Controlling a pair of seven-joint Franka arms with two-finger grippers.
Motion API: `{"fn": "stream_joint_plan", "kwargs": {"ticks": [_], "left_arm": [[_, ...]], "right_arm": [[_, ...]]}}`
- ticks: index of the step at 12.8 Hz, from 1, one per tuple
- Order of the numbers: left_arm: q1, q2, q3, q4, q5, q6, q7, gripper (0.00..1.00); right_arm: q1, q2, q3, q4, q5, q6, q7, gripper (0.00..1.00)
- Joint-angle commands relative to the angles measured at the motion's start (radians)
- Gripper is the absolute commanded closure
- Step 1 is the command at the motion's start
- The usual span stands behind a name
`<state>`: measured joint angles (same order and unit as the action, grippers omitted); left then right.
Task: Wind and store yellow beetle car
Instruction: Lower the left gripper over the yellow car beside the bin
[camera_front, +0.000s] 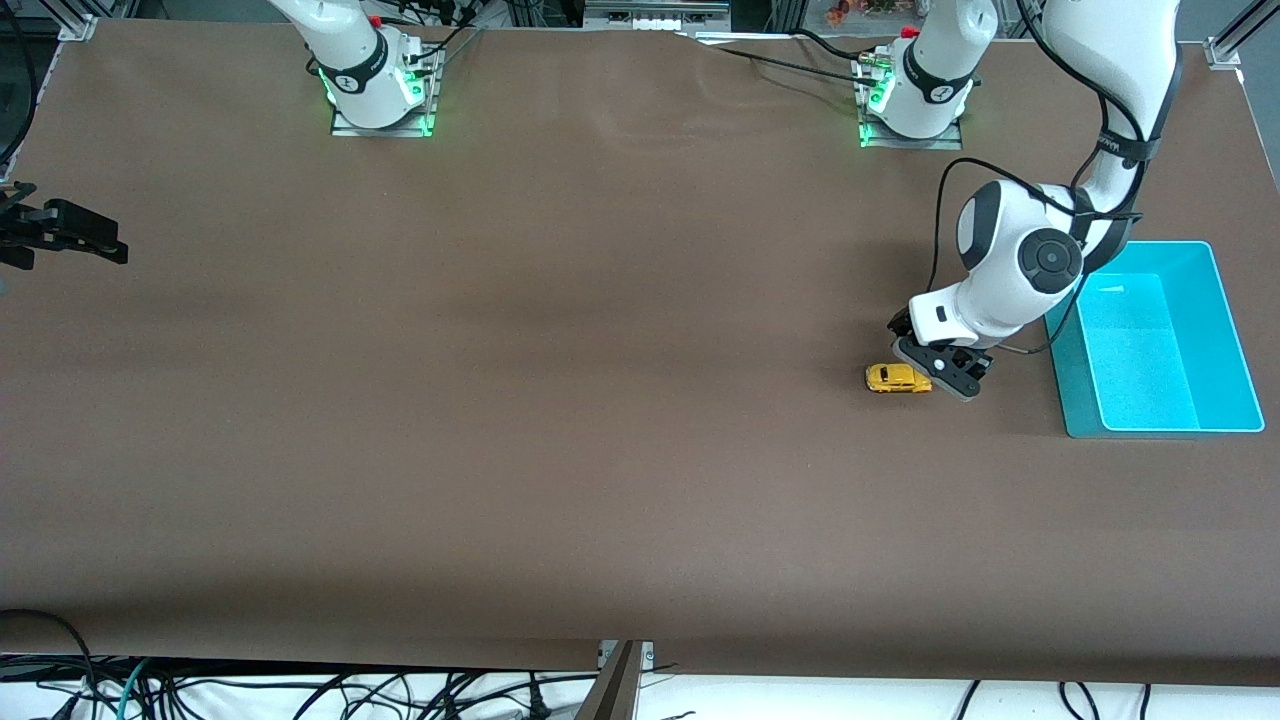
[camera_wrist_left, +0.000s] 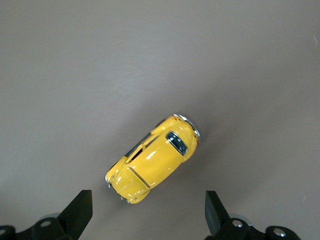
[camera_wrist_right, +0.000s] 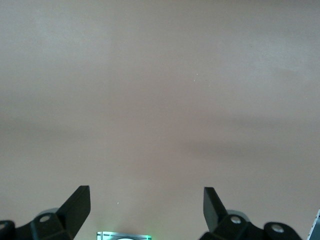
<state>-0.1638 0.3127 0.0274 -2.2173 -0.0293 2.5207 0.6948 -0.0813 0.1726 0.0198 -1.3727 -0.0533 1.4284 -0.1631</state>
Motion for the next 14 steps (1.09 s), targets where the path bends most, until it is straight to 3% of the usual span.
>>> {"fn": "stream_joint_plan", "kwargs": {"ticks": [1, 4, 7, 14], "left_arm": [[-0.003, 0.025, 0.005, 0.005, 0.041, 0.052, 0.208, 0.01], [-0.008, 0.052, 0.005, 0.016, 0.117, 0.061, 0.414, 0.01], [-0.042, 0.103, 0.006, 0.024, 0.118, 0.122, 0.647, 0.01], [-0.043, 0.137, 0.006, 0.05, 0.062, 0.129, 0.756, 0.01]], "right_arm": [[-0.002, -0.012, 0.005, -0.009, -0.002, 0.01, -0.013, 0.0], [0.0, -0.008, 0.006, -0.009, -0.002, 0.01, -0.013, 0.0], [0.0, -0.007, 0.005, -0.009, 0.0, 0.009, -0.013, 0.0], [0.0, -0.007, 0.005, -0.009, -0.002, 0.009, -0.013, 0.0]]}}
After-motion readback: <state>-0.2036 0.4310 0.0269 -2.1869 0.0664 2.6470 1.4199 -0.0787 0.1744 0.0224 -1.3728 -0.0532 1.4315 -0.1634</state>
